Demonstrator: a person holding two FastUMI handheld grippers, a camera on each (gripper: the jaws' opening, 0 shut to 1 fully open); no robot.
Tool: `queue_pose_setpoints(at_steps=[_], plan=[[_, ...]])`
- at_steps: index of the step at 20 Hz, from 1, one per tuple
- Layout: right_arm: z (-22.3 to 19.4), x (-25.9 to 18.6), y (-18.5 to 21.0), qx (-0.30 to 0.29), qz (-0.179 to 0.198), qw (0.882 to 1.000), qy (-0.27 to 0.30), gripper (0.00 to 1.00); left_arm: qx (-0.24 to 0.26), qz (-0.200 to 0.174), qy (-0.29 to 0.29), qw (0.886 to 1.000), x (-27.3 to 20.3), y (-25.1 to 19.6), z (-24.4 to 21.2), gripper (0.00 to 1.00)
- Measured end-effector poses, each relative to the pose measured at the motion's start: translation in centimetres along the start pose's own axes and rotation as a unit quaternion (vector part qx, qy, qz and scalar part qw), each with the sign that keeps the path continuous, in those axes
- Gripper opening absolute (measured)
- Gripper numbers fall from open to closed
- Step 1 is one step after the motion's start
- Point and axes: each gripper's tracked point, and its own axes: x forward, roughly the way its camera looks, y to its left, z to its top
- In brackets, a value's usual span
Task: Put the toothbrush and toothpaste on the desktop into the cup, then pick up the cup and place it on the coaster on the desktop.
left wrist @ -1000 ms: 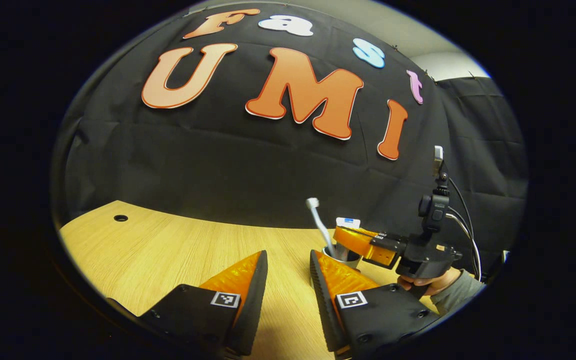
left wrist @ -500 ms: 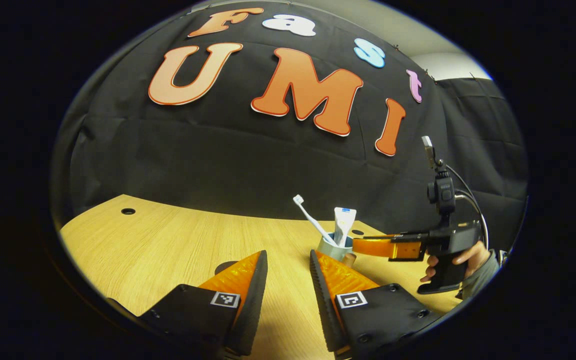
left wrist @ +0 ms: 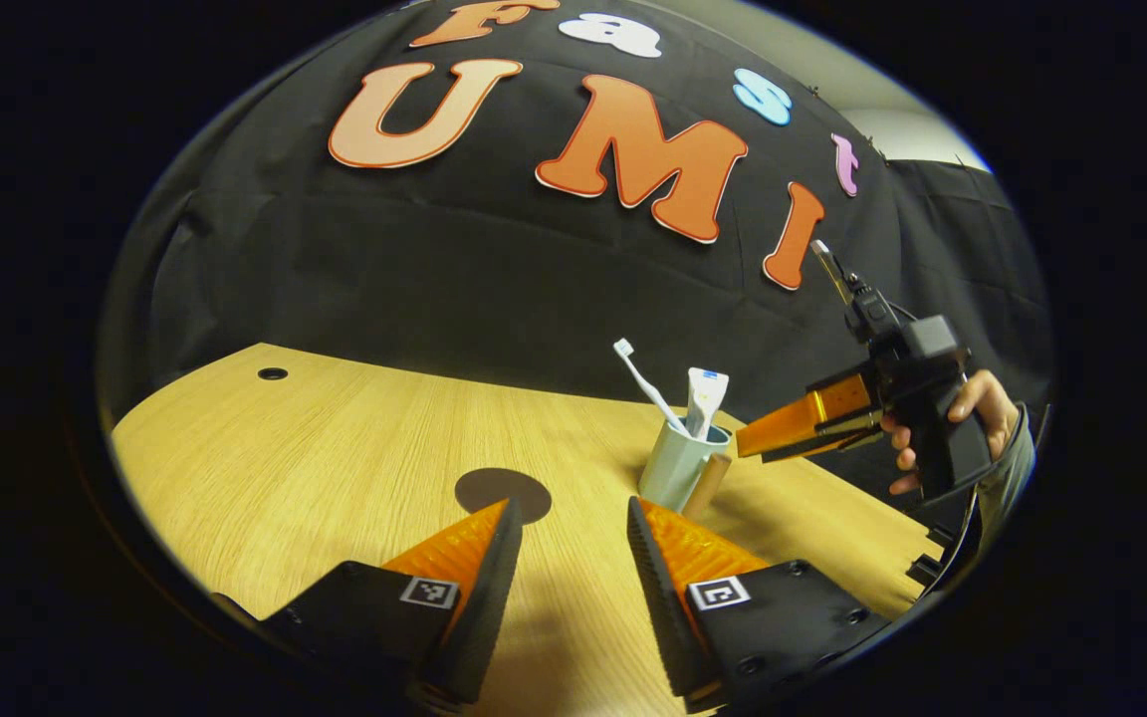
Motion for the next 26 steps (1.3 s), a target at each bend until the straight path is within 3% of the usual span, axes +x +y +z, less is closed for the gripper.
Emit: queue_pose_setpoints(at_steps=[1,3,4,5,9,15,16,17,20,21,22,23,26], plan=[[-0.1,0.1,0.6,0.002,0.001,1.000,0.012,0.65,0.006,0.003,0.002,1.000,-0.3,0.4,-0.1,0.78],[-0.2,0.8,1.4,0.001,-0.003,0.999,0.041,0.65,0.021,0.010,-0.001,1.000,-0.8,1.2,-0.1,0.86],[-0.3,1.3,1.5,0.001,-0.012,0.998,0.058,0.55,0.025,0.015,-0.003,1.000,-1.1,1.6,-0.1,0.87],[-0.3,1.7,1.4,0.002,-0.023,0.997,0.072,0.65,0.027,0.018,-0.004,0.999,-1.4,1.9,-0.2,0.87],[-0.5,3.3,0.5,0.028,-0.065,0.990,0.123,0.65,0.022,0.027,-0.004,0.999,-2.1,3.3,-0.6,0.87],[-2.7,6.4,-0.1,0.020,-0.110,0.975,0.191,0.65,0.006,0.036,0.003,0.999,-2.5,4.6,-1.4,0.84],[-3.0,6.9,-0.2,0.022,-0.116,0.973,0.198,0.55,0.007,0.037,0.003,0.999,-2.5,4.8,-1.4,0.84],[-3.5,7.2,-0.3,0.025,-0.119,0.971,0.204,0.63,0.007,0.039,0.003,0.999,-2.5,5.0,-1.5,0.90],[-4.0,7.8,-0.9,0.037,-0.129,0.969,0.209,0.52,0.003,0.040,0.007,0.999,-2.5,5.2,-1.7,0.87],[-3.6,7.7,-1.2,0.044,-0.132,0.969,0.206,0.39,0.002,0.041,0.009,0.999,-2.4,5.3,-2.0,0.87],[-2.7,7.7,-1.7,0.042,-0.142,0.970,0.191,0.39,0.001,0.041,0.011,0.999,-2.3,5.4,-2.0,0.84],[-2.3,7.5,-2.2,0.032,-0.153,0.972,0.178,0.30,0.001,0.041,0.012,0.999,-2.3,5.3,-2.2,0.87],[-1.5,6.5,-1.4,0.019,-0.156,0.972,0.172,0.21,0.001,0.042,0.014,0.999,-2.2,5.3,-2.2,0.84]])
